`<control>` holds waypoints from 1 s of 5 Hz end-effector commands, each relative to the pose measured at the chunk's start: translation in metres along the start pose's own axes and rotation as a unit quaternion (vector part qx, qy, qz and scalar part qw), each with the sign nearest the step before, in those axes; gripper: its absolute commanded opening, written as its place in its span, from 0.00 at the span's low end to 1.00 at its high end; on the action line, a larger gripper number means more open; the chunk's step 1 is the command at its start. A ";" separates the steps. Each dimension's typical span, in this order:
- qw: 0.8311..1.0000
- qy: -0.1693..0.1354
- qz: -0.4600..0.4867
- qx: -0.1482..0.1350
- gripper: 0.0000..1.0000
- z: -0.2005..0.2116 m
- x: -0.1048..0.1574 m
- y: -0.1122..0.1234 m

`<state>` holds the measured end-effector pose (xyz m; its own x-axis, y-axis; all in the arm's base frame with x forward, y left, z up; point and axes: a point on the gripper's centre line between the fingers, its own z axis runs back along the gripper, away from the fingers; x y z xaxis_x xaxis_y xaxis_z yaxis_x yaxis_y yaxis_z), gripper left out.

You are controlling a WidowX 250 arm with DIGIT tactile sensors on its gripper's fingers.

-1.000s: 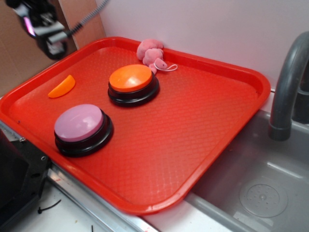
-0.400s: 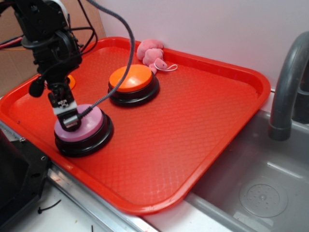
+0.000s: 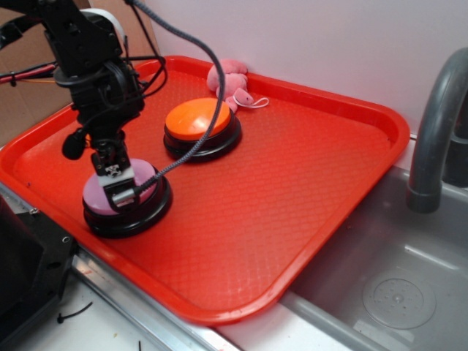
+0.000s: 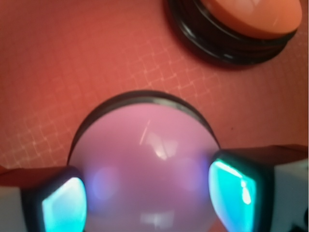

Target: Push the pink button.

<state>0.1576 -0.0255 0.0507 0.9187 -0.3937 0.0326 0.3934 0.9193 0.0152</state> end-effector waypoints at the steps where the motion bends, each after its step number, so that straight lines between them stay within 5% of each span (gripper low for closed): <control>1: 1.000 0.020 0.000 -0.011 1.00 -0.008 0.006 -0.001; 5: 0.999 0.009 0.025 0.018 1.00 0.036 0.014 0.011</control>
<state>0.1613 -0.0180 0.0786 0.9371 -0.3478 -0.0290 0.3487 0.9365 0.0367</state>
